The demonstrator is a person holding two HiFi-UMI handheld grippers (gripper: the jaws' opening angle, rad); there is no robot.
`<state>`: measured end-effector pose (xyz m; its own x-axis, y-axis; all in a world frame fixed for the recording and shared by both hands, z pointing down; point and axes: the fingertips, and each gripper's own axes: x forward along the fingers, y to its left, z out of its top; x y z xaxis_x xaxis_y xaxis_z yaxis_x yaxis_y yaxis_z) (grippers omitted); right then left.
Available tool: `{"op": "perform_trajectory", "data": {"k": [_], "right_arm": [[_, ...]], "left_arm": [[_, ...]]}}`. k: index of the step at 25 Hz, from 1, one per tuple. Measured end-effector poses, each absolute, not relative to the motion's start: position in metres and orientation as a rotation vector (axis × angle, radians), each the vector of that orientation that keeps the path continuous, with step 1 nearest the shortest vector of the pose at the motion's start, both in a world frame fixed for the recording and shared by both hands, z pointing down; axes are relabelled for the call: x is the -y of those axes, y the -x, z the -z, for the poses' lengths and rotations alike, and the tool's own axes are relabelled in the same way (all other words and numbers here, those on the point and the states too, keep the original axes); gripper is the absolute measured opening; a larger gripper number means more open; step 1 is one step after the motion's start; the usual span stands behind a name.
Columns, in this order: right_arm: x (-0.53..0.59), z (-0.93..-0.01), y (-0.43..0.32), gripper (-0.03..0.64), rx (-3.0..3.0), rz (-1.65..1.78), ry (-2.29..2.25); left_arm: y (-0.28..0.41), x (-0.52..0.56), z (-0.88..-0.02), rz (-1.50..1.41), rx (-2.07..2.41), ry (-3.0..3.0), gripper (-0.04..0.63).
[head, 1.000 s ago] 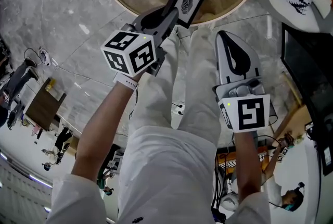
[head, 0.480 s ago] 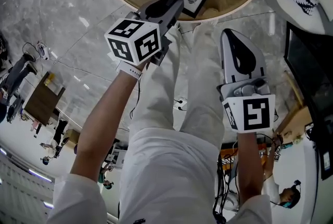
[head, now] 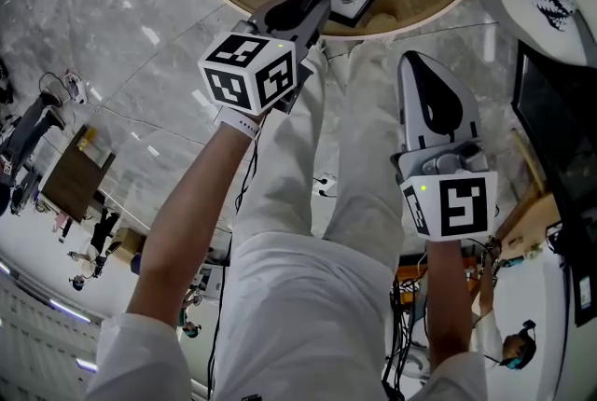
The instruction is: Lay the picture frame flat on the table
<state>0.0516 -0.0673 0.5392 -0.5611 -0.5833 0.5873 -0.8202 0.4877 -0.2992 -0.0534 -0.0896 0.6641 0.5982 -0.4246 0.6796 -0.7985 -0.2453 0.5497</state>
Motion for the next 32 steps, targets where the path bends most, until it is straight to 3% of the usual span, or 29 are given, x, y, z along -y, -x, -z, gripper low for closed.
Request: {"op": "perform_trajectory", "data": {"k": [20, 32], "right_arm": [[0.061, -0.558, -0.031, 0.005, 2.296, -0.827, -1.149], [0.07, -0.567, -0.021, 0.005, 2.291, -0.835, -1.138]], "left_arm": [[0.075, 0.087, -0.696, -0.56, 1.021, -1.888, 0.08], [0.099, 0.102, -0.723, -0.657, 1.079, -1.873, 0.126]]}}
